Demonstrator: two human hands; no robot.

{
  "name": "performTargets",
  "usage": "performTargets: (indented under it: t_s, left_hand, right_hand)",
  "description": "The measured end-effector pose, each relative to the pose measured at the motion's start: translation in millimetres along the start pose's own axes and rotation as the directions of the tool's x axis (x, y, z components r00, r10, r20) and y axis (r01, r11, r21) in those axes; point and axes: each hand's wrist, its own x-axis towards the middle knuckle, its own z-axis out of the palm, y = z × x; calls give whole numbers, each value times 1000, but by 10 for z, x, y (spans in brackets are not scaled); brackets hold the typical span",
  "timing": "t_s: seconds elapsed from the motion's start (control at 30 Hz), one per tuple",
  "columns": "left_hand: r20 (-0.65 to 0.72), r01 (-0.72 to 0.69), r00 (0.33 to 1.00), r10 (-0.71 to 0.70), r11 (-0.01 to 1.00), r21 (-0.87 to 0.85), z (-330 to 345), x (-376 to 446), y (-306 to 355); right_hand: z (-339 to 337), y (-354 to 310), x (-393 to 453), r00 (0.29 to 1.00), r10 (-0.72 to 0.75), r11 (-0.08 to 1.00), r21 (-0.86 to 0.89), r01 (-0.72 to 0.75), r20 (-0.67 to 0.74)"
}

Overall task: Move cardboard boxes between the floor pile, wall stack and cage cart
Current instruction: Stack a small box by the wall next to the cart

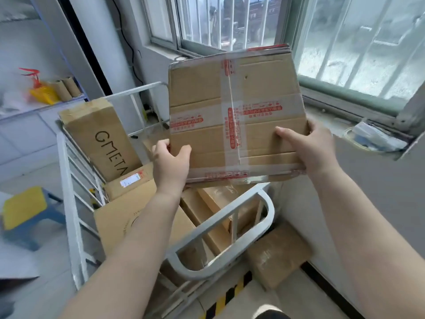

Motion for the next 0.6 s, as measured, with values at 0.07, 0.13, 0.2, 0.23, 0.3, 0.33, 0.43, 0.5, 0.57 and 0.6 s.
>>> performTargets:
  t_s: [0.07, 0.13, 0.2, 0.23, 0.3, 0.33, 0.43, 0.5, 0.57, 0.6]
  left_hand:
    - [13, 58, 998, -58, 998, 29, 73, 156, -143]
    - [10, 94, 995, -95, 994, 64, 211, 314, -278]
    - [2, 115, 993, -116, 988, 103, 404, 461, -402]
    - [-5, 129, 992, -130, 985, 118, 511, 538, -460]
    - [-22, 179, 984, -178, 972, 153, 736, 692, -560]
    - [-26, 208, 978, -206, 964, 167, 853, 766, -616]
    - [-14, 279, 959, -282, 935, 219, 1204, 935, -793]
    - [29, 319, 939, -343, 899, 301, 1453, 1019, -978]
    - [144, 348, 882, -448, 827, 441, 1719, 1022, -1231]
    - [226, 345, 831, -509, 789, 509, 1853, 976, -1367]
  right_hand:
    - [192, 120, 148, 998, 35, 999, -4, -35, 45]
    - [364, 263, 354, 993, 76, 997, -22, -75, 87]
    - [528, 426, 600, 985, 114, 993, -41, -109, 129]
    - [608, 502, 738, 981, 119, 992, -51, -112, 152]
    - [754, 640, 1042, 973, 123, 991, -72, -111, 193]
    - [823, 711, 1202, 968, 126, 990, -86, -109, 218]
    - [1028, 1004, 1661, 939, 176, 978, -158, -133, 296]
    - [1233, 1323, 1918, 909, 264, 943, -284, -173, 323]
    - [1495, 1712, 2049, 838, 395, 834, -530, -155, 376]
    - [1630, 1923, 2044, 772, 471, 748, -657, -94, 426]
